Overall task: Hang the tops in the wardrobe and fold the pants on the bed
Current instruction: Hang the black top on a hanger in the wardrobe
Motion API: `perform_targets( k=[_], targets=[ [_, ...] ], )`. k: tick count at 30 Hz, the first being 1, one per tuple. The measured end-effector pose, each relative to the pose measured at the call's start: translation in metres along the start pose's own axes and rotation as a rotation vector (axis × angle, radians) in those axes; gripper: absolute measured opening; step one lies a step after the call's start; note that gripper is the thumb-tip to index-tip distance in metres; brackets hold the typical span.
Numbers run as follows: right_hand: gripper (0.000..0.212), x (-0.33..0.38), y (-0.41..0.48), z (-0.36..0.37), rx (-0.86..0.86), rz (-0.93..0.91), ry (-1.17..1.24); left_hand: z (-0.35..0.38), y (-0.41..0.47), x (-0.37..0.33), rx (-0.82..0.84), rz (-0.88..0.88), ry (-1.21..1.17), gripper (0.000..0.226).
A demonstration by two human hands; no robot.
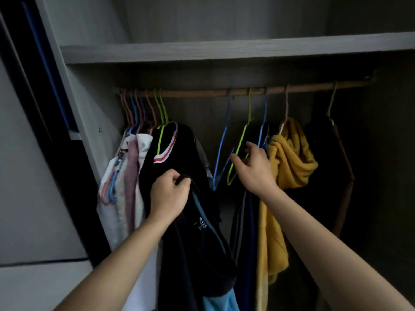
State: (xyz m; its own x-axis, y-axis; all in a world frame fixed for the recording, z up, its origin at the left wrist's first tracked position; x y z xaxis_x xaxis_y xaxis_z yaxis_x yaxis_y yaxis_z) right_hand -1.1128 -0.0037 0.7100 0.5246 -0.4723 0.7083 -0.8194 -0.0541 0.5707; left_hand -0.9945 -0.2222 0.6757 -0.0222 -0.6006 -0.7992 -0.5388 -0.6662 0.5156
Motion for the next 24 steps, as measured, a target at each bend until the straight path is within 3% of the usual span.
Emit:
perform_targets(
  k=[6,13,17,19,22,24],
  targets=[
    [0.092,-0.009,-0.009,0.028,-0.063,0.051,-0.175,0.002,0.012,0.015,0.052,0.024,-0.07,0.015],
    [0.091,-0.025,-0.001,0.019,-0.13,0.122,-0.406,0.001,0.015,0.025,0.063,-0.029,-0.151,0.012],
    [0.06,0.014,-0.008,0.008,-0.347,-0.193,-0.636,-0.002,0.013,0.024,0.051,-0.034,-0.152,0.01],
    [0.061,0.033,-0.011,0.021,-0.268,-0.287,-0.704,-0.004,0.012,0.024,0.05,-0.032,-0.14,0.009],
    [0.042,0.025,-0.007,0.043,-0.05,-0.203,-0.699,-0.006,0.013,0.027,0.032,-0.047,-0.116,0.011],
    [0.025,0.008,-0.001,0.039,-0.019,-0.049,-0.558,-0.009,0.013,0.029,0.016,-0.059,-0.097,0.012]
  ],
)
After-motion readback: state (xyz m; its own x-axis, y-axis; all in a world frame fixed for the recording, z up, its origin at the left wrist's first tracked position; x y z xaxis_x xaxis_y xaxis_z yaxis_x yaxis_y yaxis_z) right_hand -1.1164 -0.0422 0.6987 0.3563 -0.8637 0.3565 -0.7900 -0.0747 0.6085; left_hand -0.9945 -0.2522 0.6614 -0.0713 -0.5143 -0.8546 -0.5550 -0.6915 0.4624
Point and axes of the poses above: each hand's wrist, its own y-axis towards the middle knuckle, its own z-axis out of the palm, x = y × z, the point moved 8 cm from there along y, towards the middle knuckle, and after that the axes turned 9 degrees about -x, right-handed, at the moved point
